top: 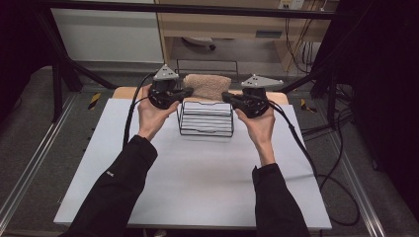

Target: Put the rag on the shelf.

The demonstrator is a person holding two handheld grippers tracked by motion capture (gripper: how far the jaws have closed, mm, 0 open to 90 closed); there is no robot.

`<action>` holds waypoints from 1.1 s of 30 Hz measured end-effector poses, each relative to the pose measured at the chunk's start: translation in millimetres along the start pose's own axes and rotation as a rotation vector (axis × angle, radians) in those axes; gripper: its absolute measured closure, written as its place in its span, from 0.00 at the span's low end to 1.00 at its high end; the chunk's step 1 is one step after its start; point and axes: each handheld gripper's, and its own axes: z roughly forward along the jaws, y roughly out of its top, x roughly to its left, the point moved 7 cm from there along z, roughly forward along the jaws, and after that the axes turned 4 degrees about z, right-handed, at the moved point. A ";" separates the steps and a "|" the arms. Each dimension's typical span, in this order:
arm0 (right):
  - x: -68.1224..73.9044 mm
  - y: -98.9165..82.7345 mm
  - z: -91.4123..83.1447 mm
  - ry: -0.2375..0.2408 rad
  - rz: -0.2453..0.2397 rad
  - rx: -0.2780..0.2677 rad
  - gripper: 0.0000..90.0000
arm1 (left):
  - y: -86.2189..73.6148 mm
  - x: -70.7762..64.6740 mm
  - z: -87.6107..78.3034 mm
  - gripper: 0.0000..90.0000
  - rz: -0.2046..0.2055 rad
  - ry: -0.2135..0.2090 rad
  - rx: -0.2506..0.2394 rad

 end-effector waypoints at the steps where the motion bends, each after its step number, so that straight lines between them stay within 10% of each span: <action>1: -2.1 -1.5 1.3 -0.007 0.004 -0.001 0.99 | -0.6 0.1 1.3 1.00 -0.006 -0.002 -0.001; 13: -6.8 -2.2 5.8 -0.039 -0.009 -0.023 0.95 | -2.7 2.0 4.0 0.98 -0.018 -0.007 -0.008; 33: 5.2 -10.5 -34.6 0.005 0.025 -0.049 0.59 | -31.6 -6.1 -32.2 0.58 -0.018 -0.001 0.034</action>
